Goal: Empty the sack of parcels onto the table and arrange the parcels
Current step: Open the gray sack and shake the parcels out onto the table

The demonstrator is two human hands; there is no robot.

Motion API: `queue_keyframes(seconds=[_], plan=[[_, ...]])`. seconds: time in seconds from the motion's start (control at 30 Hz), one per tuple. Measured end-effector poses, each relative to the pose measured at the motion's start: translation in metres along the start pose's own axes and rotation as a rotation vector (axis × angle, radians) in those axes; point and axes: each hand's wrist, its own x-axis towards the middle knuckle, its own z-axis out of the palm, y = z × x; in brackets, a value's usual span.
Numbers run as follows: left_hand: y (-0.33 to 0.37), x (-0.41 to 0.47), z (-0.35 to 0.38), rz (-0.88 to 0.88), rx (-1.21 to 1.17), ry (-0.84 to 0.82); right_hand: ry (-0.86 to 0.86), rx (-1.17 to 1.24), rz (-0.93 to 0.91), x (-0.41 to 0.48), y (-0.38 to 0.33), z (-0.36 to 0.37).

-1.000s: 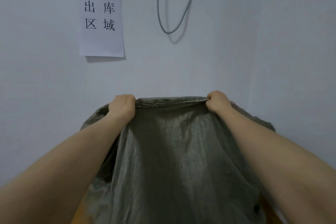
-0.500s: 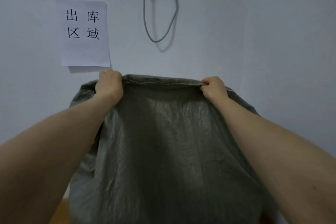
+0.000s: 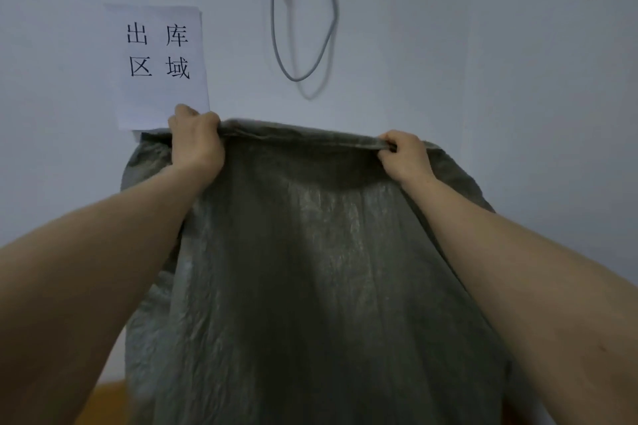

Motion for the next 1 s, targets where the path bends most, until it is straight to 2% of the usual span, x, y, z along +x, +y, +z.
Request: queue_keyframes(seconds=[0.07, 0.13, 0.2, 0.33, 0.4, 0.5, 0.57, 0.63, 0.73, 0.8, 0.83, 0.9, 0.93, 1.0], plan=[[-0.014, -0.014, 0.011, 0.016, 0.081, -0.145, -0.106, -0.066, 0.062, -0.014, 0.014, 0.01], [-0.021, -0.031, 0.015, -0.003, 0.121, -0.263, -0.138, -0.099, 0.11, -0.024, 0.02, 0.017], [-0.02, -0.043, 0.013, -0.031, 0.073, -0.285, -0.119, -0.123, 0.157, -0.028, 0.018, 0.019], [-0.001, -0.053, 0.006, -0.131, -0.161, -0.389, -0.152, -0.237, 0.411, -0.035, 0.0, 0.023], [0.016, -0.062, 0.0, -0.201, -0.382, -0.511, -0.177, -0.144, 0.438, -0.039, -0.012, 0.029], [0.039, -0.084, -0.001, -0.201, -0.67, -0.8, -0.221, 0.206, 0.395, -0.053, -0.028, 0.042], [0.044, -0.093, 0.01, -0.188, -0.672, -0.924, -0.255, 0.398, 0.417, -0.065, -0.04, 0.047], [0.048, -0.103, 0.022, -0.134, -0.518, -0.896, -0.306, 0.495, 0.449, -0.075, -0.047, 0.049], [0.052, -0.111, 0.037, -0.035, -0.326, -0.752, -0.452, 0.628, 0.491, -0.084, -0.045, 0.042], [0.051, -0.116, 0.041, 0.05, -0.211, -0.669, -0.49, 0.721, 0.48, -0.086, -0.034, 0.035], [0.049, -0.117, 0.042, 0.087, -0.174, -0.653, -0.461, 0.692, 0.461, -0.086, -0.025, 0.031], [0.044, -0.118, 0.039, 0.14, -0.145, -0.666, -0.375, 0.364, 0.335, -0.082, -0.001, 0.023], [0.042, -0.118, 0.038, 0.159, -0.155, -0.687, -0.403, 0.143, 0.25, -0.08, 0.011, 0.02], [0.037, -0.119, 0.036, 0.193, -0.177, -0.748, -0.578, -0.227, 0.139, -0.081, 0.028, 0.02]])
